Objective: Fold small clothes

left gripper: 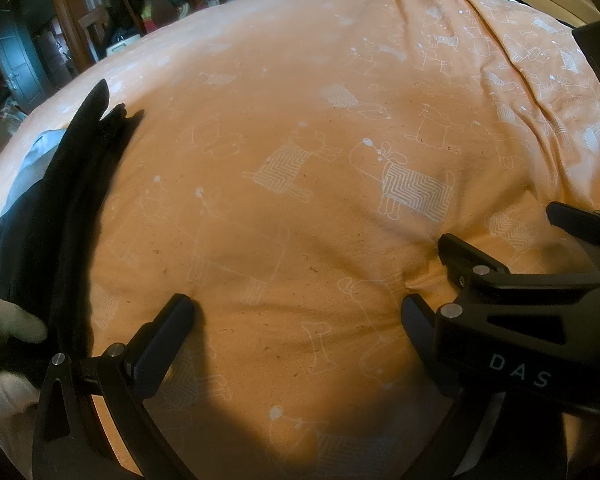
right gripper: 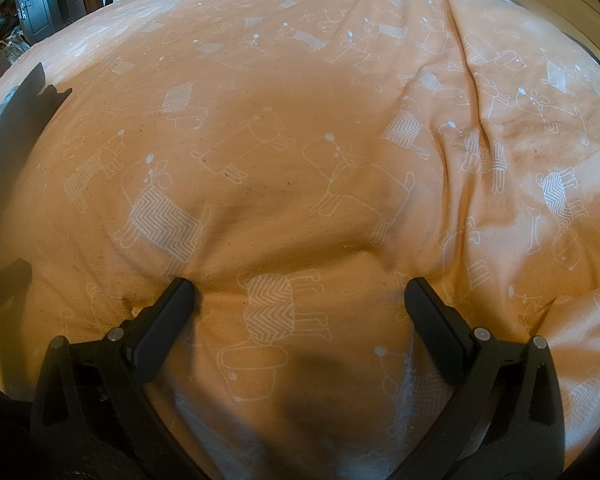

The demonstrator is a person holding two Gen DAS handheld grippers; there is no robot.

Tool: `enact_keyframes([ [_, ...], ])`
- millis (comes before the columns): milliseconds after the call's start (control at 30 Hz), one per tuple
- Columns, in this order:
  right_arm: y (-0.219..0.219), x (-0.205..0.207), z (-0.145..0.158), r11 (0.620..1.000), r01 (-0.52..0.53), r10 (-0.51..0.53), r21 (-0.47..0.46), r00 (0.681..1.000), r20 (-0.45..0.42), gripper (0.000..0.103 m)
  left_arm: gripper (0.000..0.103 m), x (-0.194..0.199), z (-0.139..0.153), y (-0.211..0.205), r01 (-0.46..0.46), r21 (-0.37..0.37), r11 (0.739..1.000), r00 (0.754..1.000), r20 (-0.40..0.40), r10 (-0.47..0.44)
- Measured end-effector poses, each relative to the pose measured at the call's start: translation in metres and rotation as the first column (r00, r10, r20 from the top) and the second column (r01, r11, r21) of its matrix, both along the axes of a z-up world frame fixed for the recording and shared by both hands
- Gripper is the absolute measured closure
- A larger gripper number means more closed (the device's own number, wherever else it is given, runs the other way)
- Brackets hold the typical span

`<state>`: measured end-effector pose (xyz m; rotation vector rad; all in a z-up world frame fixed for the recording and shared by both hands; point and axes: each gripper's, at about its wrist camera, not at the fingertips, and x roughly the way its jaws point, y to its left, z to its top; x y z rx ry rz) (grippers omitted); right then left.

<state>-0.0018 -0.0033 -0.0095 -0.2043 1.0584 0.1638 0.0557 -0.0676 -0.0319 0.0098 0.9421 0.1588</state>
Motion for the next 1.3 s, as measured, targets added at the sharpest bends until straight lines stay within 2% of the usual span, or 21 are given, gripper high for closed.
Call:
enact_keyframes([
  [1300, 0.0021, 0.0007, -0.0011, 1.0, 0.0, 0.0, 0.0, 1.0, 0.0, 0.0, 0.0, 0.0008, -0.0007, -0.0032, 0.0, -0.001, 1.0, 1.0, 0.0, 0.0],
])
